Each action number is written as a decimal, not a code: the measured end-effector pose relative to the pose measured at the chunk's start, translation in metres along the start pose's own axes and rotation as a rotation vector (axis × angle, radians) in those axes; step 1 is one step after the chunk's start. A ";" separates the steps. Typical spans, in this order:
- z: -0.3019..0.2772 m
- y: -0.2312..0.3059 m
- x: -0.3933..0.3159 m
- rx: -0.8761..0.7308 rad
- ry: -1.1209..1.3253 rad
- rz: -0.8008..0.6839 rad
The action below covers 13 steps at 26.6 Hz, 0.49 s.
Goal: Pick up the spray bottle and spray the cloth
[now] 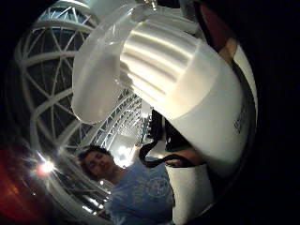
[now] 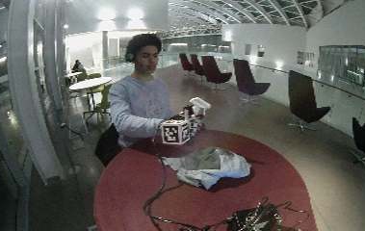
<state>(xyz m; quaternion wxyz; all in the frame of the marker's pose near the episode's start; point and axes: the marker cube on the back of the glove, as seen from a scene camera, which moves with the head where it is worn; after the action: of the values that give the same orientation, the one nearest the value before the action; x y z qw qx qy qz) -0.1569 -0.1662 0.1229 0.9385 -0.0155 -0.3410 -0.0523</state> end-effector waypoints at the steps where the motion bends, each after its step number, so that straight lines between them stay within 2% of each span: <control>1: 0.009 -0.003 0.000 -0.007 -0.007 -0.026; 7: 0.062 -0.020 0.002 -0.025 -0.035 -0.125; 13: 0.110 -0.028 0.023 -0.101 0.012 -0.151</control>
<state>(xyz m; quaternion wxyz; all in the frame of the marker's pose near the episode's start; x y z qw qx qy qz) -0.2132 -0.1885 0.2217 0.9319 -0.0370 -0.3325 -0.1400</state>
